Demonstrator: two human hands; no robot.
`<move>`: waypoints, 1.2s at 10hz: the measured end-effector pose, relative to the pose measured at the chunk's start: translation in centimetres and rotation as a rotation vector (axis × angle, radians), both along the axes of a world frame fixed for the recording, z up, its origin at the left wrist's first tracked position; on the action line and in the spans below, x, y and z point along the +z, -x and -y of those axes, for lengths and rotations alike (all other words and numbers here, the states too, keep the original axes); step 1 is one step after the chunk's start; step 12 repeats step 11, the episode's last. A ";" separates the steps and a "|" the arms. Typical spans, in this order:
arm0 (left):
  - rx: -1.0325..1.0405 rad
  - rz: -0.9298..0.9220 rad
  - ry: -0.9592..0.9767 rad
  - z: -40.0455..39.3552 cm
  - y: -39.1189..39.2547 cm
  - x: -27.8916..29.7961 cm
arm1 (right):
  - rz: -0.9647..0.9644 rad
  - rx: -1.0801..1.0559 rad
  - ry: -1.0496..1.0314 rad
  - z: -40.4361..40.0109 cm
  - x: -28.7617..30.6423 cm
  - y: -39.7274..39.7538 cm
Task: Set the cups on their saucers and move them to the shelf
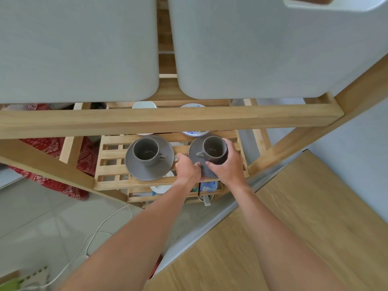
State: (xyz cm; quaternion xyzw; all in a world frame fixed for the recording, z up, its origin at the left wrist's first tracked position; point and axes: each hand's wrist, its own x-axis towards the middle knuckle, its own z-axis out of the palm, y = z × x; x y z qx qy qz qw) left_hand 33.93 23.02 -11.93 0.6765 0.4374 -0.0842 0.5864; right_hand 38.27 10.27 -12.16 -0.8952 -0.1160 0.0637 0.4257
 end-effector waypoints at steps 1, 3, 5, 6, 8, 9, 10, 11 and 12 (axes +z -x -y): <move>-0.010 -0.021 -0.017 -0.1 0.1 0.4 | -0.025 -0.027 0.002 -0.1 -0.1 0.3; -0.059 0.013 -0.034 -0.6 1.6 1.1 | -0.066 -0.112 0.044 -0.5 0.4 2.0; -0.161 0.124 -0.205 0.6 5.0 2.6 | -0.067 -0.224 0.023 0.5 2.4 5.0; -0.176 0.154 -0.214 1.8 7.0 3.5 | -0.036 -0.233 0.032 1.8 3.2 7.3; -0.328 0.320 -0.416 5.9 12.7 5.0 | -0.022 -0.254 0.054 6.2 4.4 13.7; -0.454 0.370 -0.551 8.7 16.2 5.6 | -0.061 -0.252 0.097 9.3 4.7 17.7; -0.507 0.371 -0.600 11.8 19.8 5.6 | -0.042 -0.246 0.146 13.0 4.6 21.9; -0.591 0.355 -0.694 15.0 23.0 5.0 | 0.020 -0.243 0.280 17.1 3.7 25.6; -0.591 0.355 -0.694 15.0 23.0 5.0 | 0.020 -0.243 0.280 17.1 3.7 25.6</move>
